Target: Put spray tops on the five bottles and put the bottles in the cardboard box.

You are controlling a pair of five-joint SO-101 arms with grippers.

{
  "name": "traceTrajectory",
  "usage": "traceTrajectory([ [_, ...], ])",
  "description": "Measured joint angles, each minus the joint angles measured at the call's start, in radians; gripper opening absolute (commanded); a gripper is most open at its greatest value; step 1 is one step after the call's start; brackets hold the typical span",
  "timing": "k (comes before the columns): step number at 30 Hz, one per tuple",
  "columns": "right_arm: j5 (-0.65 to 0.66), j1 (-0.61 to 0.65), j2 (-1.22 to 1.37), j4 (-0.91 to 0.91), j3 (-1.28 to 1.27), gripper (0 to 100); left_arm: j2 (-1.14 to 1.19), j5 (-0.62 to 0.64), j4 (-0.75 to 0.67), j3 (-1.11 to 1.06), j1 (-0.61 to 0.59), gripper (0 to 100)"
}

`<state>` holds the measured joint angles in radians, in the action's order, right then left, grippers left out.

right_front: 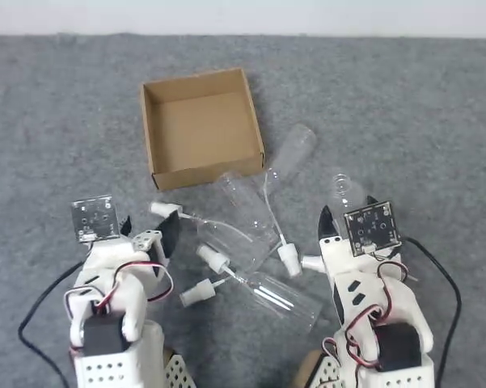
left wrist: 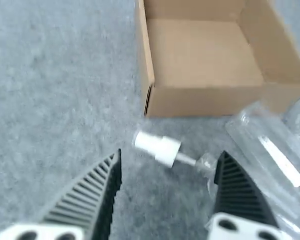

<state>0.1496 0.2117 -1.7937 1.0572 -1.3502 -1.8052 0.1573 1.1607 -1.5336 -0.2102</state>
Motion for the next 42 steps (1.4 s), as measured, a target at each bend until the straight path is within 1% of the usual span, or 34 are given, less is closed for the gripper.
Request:
traceTrajectory([
  [5, 0.000, 0.000, 0.000, 0.000, 0.000, 16.9, 0.000, 0.000, 0.060, 0.069, 0.000, 28],
  [7, 0.000, 0.000, 0.000, 0.000, 0.000, 16.9, 0.000, 0.000, 0.084, 0.092, 0.000, 26],
  [9, 0.000, 0.000, 0.000, 0.000, 0.000, 16.9, 0.000, 0.006, 0.106, 0.123, 0.000, 20],
  [13, 0.000, 0.000, 0.000, 0.000, 0.000, 16.9, 0.000, 0.023, 0.124, 0.178, 0.000, 3],
  [14, 0.000, 0.000, 0.000, 0.000, 0.000, 16.9, 0.000, 0.023, 0.124, 0.187, 0.000, 0],
  [20, 0.000, 0.000, 0.000, 0.000, 0.000, 16.9, 0.000, 0.029, 0.124, 0.192, -0.002, 1],
  [25, 0.000, 0.000, 0.000, 0.000, 0.000, 16.9, 0.000, 0.029, 0.129, 0.249, 0.000, 1],
  [33, 0.000, 0.000, 0.000, 0.000, 0.000, 16.9, 0.000, 0.029, 0.252, 0.334, 0.000, 1],
  [36, 0.000, 0.000, 0.000, 0.000, 0.000, 16.9, 0.002, 0.029, 0.272, 0.368, 0.000, 1],
  [38, 0.000, 0.000, 0.000, 0.000, 0.000, 16.9, 0.063, 0.029, 0.272, 0.404, -0.002, 1],
  [42, 0.000, 0.000, 0.000, 0.000, 0.000, 16.9, 0.275, 0.029, 0.284, 0.493, -0.002, 1],
])
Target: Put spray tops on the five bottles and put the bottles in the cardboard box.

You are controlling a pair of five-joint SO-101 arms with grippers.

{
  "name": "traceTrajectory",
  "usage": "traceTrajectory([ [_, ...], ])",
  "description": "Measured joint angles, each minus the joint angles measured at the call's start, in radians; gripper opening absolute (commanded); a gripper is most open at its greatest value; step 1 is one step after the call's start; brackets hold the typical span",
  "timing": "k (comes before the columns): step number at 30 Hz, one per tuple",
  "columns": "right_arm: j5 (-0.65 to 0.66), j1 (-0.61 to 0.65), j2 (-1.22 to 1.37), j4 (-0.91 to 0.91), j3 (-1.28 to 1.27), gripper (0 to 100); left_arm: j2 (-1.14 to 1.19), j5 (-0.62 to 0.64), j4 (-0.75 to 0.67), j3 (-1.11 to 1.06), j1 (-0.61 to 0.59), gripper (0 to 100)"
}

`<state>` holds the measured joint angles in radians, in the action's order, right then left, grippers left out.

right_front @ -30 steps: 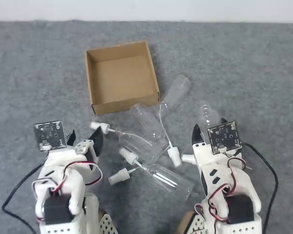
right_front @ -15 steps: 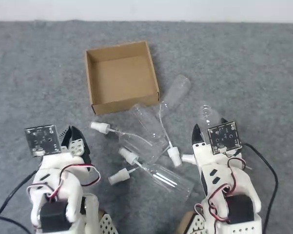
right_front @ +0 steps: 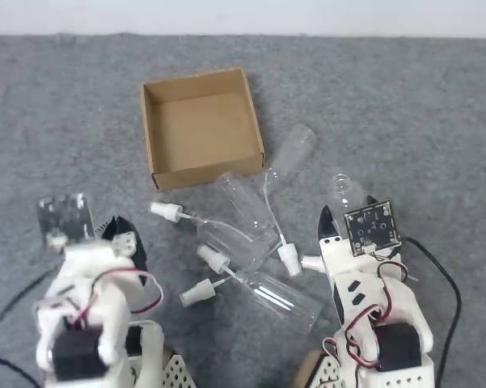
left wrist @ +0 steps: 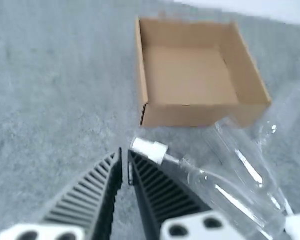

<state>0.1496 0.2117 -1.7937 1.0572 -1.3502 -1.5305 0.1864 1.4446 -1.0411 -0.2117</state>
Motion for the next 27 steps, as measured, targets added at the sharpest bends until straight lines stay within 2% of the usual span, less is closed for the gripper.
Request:
traceTrajectory([
  [5, 0.000, 0.000, 0.000, 0.000, 0.000, 16.9, 0.259, 0.003, 0.012, 0.055, 0.002, 1],
  [11, 0.000, 0.000, 0.000, 0.000, 0.000, 16.9, 0.445, 0.028, 0.012, 0.060, 0.002, 2],
  [20, 0.000, -0.002, 0.000, -0.014, -0.026, 16.9, 0.562, 0.130, -0.020, 0.060, 0.002, 22],
  [27, 0.000, -0.002, 0.000, -0.026, -0.029, 16.9, 0.672, 0.235, -0.114, 0.060, 0.002, 24],
])
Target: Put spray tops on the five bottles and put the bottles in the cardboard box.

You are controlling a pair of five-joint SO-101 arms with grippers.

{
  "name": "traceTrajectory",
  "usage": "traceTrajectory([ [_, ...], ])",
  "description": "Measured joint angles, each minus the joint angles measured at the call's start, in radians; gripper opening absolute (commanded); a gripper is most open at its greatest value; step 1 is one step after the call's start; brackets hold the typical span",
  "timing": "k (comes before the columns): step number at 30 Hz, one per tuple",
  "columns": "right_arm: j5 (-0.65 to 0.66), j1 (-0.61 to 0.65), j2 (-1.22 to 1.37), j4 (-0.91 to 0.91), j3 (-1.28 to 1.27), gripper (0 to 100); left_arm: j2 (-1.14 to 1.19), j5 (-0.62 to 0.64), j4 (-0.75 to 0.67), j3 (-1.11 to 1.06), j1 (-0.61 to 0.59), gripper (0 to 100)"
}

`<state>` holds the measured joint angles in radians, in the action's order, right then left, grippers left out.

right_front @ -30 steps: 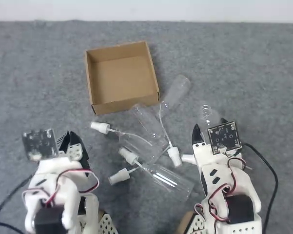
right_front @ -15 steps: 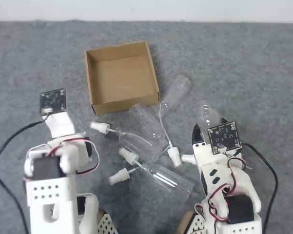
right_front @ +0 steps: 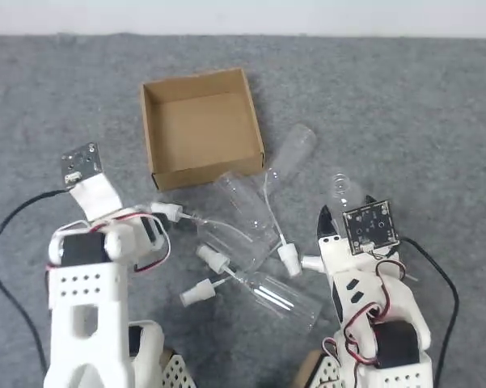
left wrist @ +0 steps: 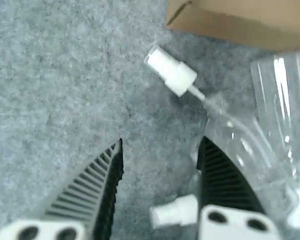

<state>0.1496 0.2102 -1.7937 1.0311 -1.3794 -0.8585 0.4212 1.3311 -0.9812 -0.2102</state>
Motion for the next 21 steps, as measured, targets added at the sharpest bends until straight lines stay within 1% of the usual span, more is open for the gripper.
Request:
traceTrajectory([
  [9, 0.000, 0.000, 0.000, 0.000, 0.000, 16.9, 0.244, 0.086, -0.190, 0.000, 0.000, 24],
  [21, 0.000, 0.000, 0.000, 0.000, 0.000, 16.9, 0.430, 0.143, -0.371, 0.000, 0.000, 24],
])
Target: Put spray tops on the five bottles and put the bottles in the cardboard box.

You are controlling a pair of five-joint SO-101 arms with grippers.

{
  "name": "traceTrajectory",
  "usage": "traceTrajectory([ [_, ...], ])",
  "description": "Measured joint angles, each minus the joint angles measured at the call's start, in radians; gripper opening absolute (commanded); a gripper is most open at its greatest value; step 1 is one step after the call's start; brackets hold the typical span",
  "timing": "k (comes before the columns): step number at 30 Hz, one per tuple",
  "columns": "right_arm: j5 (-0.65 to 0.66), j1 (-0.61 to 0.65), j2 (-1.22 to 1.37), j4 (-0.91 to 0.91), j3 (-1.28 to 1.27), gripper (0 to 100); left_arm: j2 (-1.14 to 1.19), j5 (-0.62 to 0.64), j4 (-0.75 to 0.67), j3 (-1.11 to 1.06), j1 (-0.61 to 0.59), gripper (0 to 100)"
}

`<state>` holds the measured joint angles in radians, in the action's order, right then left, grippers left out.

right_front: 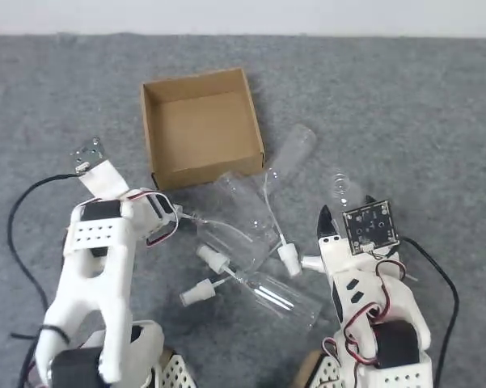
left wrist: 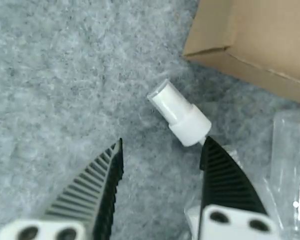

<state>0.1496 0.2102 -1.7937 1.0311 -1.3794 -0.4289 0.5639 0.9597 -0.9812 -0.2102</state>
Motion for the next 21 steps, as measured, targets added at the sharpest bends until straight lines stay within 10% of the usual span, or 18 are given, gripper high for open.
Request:
traceTrajectory([
  [21, 0.000, 0.000, 0.000, 0.000, 0.000, 16.9, 0.388, 0.072, -0.017, 0.249, 0.048, 24],
])
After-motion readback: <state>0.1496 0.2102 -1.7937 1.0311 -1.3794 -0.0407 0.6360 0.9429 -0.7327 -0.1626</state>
